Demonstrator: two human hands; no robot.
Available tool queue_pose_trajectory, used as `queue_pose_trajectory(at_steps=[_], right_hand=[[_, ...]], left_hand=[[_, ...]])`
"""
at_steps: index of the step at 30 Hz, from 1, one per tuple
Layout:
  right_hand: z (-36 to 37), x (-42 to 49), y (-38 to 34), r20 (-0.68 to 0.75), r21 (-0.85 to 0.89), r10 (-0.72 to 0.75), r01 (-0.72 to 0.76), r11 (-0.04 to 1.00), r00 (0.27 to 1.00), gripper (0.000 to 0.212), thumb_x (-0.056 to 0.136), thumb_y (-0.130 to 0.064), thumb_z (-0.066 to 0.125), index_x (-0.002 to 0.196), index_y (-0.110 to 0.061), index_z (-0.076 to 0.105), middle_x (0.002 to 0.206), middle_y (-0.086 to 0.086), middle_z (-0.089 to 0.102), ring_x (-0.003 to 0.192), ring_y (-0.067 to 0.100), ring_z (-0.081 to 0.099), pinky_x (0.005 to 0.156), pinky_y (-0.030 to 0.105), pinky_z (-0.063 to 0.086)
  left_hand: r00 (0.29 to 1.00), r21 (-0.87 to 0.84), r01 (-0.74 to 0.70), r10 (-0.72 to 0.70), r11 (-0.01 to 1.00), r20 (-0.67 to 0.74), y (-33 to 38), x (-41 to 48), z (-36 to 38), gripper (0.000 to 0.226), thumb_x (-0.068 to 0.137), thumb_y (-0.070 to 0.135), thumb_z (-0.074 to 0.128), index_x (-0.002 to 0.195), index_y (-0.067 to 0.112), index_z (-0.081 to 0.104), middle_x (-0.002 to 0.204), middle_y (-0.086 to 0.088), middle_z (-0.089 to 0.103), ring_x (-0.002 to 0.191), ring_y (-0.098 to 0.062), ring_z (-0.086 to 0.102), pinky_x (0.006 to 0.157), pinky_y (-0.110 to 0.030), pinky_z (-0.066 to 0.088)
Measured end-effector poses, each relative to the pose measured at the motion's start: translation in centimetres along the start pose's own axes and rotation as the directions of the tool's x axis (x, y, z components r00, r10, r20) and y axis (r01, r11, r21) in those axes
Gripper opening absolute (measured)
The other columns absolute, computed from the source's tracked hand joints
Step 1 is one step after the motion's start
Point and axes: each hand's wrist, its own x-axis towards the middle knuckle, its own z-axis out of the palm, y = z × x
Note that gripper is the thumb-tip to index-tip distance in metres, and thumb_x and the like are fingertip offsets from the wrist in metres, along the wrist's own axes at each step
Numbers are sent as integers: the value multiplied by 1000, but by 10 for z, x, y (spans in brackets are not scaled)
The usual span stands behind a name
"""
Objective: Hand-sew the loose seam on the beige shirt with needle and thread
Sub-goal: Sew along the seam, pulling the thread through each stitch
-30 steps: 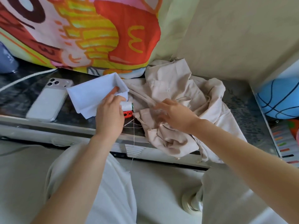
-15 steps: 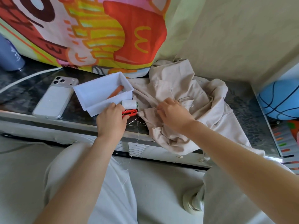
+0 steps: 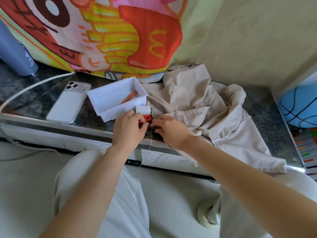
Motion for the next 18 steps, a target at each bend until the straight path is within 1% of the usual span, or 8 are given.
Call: queue_pose_trajectory(at_steps=[2, 4, 8, 10, 13, 14, 16, 18], right_hand=[[1, 0, -1, 16, -32, -20, 20, 999, 1000, 33, 99, -15, 44, 129, -22, 56, 122, 3, 52, 112, 20, 51, 70, 25, 35], [-1, -2, -1, 12, -43, -25, 26, 999, 1000, 35, 99, -13, 43, 130, -23, 57, 124, 2, 52, 112, 20, 52, 70, 22, 33], [-3, -6, 1, 1, -38, 14, -14, 999, 1000, 38, 99, -11, 40, 131, -24, 56, 132, -2, 49, 114, 18, 52, 70, 23, 34], [-4, -8, 3, 1, -47, 18, -18, 999, 1000, 39, 99, -9, 40, 131, -23, 56, 131, -1, 48, 112, 20, 52, 69, 25, 35], [-4, -9, 2, 14, -89, 7, -6, 996, 1000, 38, 99, -10, 40, 132, -22, 55, 128, 1, 49, 112, 22, 51, 72, 27, 38], [-3, -8, 2, 18, -81, 13, -12, 997, 1000, 37, 99, -12, 40, 132, -21, 55, 129, 1, 49, 113, 21, 51, 74, 28, 41], [-3, -7, 2, 16, -10, 39, -39, 999, 999, 33, 98, -14, 43, 126, -18, 59, 131, -1, 51, 114, 21, 52, 84, 32, 47], [-4, -6, 2, -21, 147, 106, -102, 984, 994, 26, 96, -14, 47, 117, -15, 63, 123, 0, 59, 106, 19, 58, 89, 35, 48]], left_hand=[[998, 44, 0, -3, 999, 59, -1, -1, 3, 14, 87, 35, 65, 92, 24, 70, 87, 6, 46, 93, -21, 52, 84, -31, 36], [997, 74, -1, -5, 997, 79, -2, -1, 5, 12, 88, 33, 64, 93, 25, 71, 88, 4, 51, 94, -20, 50, 85, -30, 33], [996, 104, 2, -11, 995, 92, 1, 0, 6, 16, 93, 26, 56, 94, 23, 72, 86, 2, 53, 93, -22, 48, 80, -28, 28], [992, 147, 1, -20, 989, 123, 3, 1, 8, 20, 95, 24, 52, 95, 21, 72, 91, -1, 58, 93, -23, 47, 80, -29, 29], [986, 190, 11, -42, 982, 159, 3, 1, 11, 24, 97, 24, 47, 98, 15, 70, 95, -5, 59, 95, -24, 46, 82, -31, 30], [985, 195, 19, -52, 981, 166, 2, 1, 12, 25, 97, 24, 46, 99, 14, 69, 97, -5, 59, 96, -24, 46, 83, -31, 30], [984, 187, 42, -73, 982, 164, -2, -2, 11, 25, 98, 23, 44, 102, 13, 66, 101, -6, 59, 99, -24, 45, 84, -32, 31], [989, 129, 63, -80, 990, 127, -1, -4, 7, 23, 99, 23, 44, 104, 12, 63, 105, -7, 58, 102, -24, 44, 87, -33, 31]])
